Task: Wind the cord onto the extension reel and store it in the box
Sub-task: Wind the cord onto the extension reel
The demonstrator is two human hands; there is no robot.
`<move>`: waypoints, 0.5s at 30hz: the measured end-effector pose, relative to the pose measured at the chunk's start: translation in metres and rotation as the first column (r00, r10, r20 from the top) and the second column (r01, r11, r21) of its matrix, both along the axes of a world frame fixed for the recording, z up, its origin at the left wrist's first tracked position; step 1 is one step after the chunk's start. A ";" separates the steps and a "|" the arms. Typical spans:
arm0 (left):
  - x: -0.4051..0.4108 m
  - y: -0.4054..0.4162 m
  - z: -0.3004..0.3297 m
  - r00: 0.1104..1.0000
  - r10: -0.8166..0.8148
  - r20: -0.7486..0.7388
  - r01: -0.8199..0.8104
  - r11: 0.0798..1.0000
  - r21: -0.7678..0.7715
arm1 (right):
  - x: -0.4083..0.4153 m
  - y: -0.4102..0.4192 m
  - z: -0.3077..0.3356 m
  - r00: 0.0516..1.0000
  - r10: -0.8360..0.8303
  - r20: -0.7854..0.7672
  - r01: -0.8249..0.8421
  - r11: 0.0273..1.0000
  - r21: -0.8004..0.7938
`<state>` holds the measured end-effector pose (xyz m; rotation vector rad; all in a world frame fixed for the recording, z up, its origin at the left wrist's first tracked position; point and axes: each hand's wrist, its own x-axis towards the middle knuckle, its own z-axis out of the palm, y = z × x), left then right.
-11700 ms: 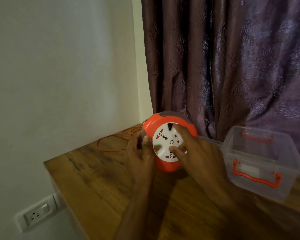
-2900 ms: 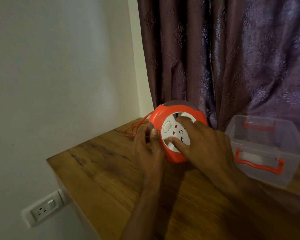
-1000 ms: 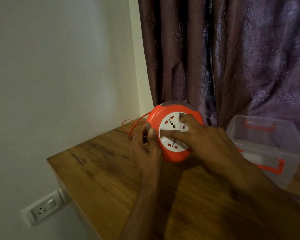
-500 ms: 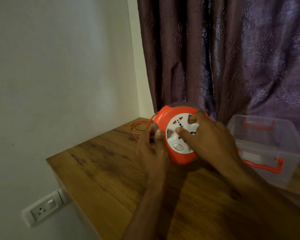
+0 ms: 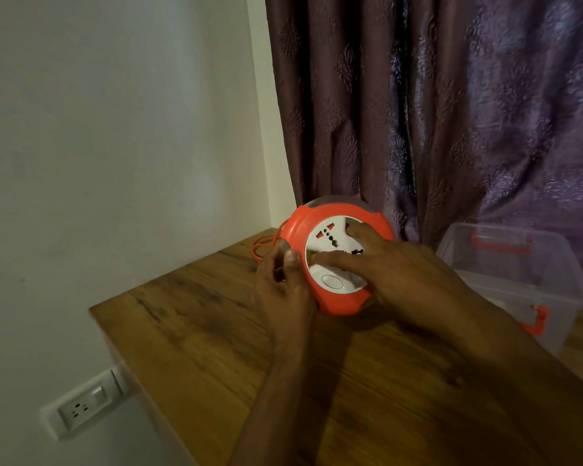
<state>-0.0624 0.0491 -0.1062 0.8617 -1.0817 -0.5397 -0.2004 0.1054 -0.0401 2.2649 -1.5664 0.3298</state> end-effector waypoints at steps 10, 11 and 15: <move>-0.001 0.002 0.001 1.000 -0.002 -0.020 0.002 1.000 -0.002 | 0.008 -0.003 -0.008 0.990 -0.138 0.011 0.137 0.968 -0.209; -0.002 0.001 0.001 1.000 -0.001 -0.018 0.000 1.000 -0.005 | 0.009 -0.004 -0.009 0.988 -0.151 0.019 0.151 0.959 -0.241; -0.003 0.004 0.001 1.000 -0.002 -0.007 0.001 1.000 -0.025 | 0.012 -0.011 -0.017 0.986 -0.122 0.113 0.149 0.949 -0.276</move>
